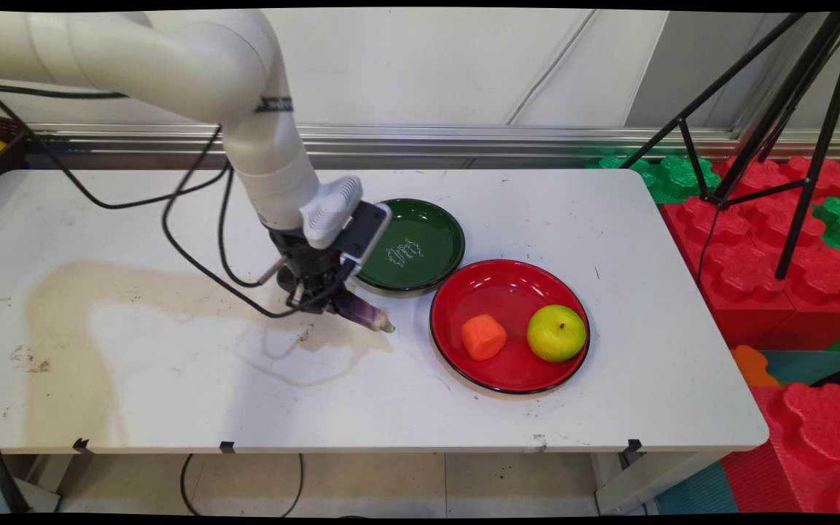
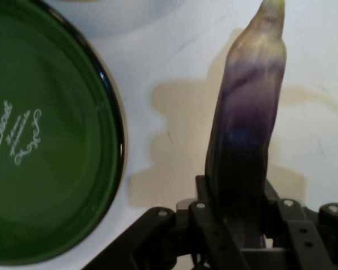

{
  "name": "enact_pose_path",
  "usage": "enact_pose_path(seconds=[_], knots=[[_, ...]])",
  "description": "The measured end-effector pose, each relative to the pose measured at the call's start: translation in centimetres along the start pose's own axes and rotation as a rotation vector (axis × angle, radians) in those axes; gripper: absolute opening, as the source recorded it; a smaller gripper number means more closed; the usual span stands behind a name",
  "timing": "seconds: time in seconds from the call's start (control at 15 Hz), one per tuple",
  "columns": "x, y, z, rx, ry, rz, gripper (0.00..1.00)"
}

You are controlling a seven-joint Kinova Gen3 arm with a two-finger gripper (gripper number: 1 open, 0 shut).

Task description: Place the picked object on the table

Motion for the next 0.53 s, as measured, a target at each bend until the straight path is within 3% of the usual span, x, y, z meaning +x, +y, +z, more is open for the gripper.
enact_pose_path(seconds=[0.53], knots=[[1.9,-0.4,3.0,-0.008,-0.002,0.04,0.0]])
